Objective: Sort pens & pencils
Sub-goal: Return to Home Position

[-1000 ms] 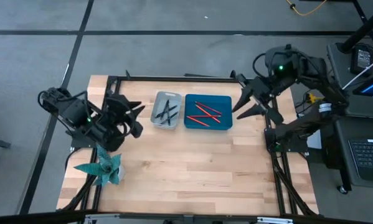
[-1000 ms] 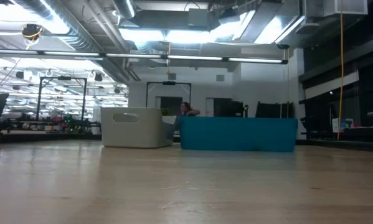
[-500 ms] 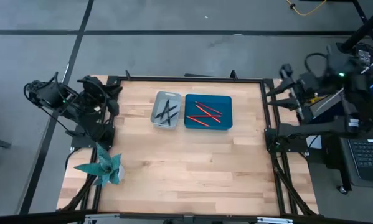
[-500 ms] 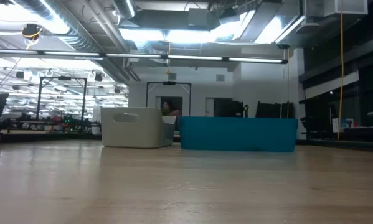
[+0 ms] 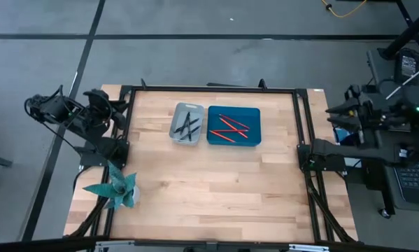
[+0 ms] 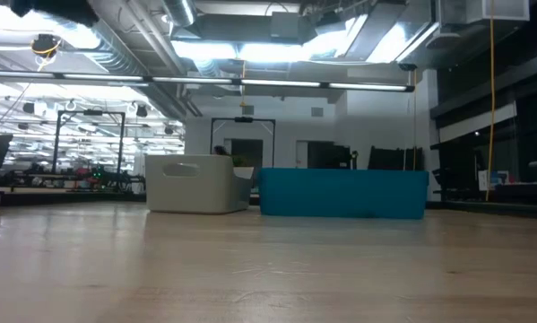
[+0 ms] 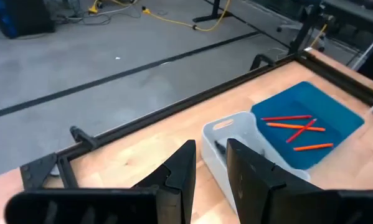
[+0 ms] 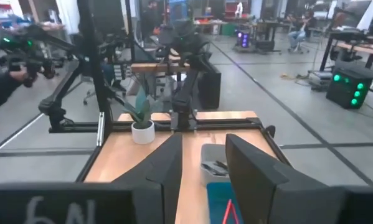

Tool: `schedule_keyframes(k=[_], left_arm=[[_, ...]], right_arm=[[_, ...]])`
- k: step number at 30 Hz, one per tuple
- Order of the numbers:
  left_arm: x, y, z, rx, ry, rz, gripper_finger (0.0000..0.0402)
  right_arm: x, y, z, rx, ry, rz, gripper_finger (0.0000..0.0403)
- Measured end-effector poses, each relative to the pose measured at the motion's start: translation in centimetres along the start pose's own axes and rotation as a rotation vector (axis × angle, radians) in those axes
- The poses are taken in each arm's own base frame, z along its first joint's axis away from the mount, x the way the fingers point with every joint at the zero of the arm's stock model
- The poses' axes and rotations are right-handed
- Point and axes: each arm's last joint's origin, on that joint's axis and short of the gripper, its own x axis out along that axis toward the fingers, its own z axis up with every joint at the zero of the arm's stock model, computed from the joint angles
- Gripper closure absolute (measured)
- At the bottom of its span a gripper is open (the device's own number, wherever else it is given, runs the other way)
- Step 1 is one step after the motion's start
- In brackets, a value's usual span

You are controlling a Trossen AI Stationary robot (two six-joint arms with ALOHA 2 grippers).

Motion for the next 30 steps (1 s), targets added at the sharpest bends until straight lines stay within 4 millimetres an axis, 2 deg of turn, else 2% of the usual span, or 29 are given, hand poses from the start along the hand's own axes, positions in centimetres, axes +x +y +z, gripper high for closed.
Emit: schedule_keyframes(k=[10,15,20,21,25,30], left_arm=[[1.0,4.0,-3.5,-0.099,0.031,0.008,0.0319],[1.7,5.0,-5.5,-0.125,0.062,0.026,0.0319],[2.4,4.7,-6.6,-0.152,0.047,0.024,0.0319],[2.6,4.4,-6.8,-0.138,0.043,0.016,0.0319],[3.7,3.0,-7.7,-0.088,-0.006,-0.008,0.0319],[4.5,1.5,-7.9,-0.021,-0.125,-0.024,0.0319]], right_arm=[[-4.0,1.2,-6.0,-0.004,-0.083,0.037,0.0279],[-6.5,1.9,-9.5,-0.021,-0.184,0.066,0.0279],[-5.8,1.7,-9.8,-0.039,-0.138,0.05,0.0279],[-5.5,1.6,-9.5,-0.066,-0.16,0.05,0.0279],[-4.9,1.3,-10.4,-0.119,-0.143,0.025,0.0279],[-4.0,0.8,-10.7,-0.137,-0.144,0.045,0.0279]])
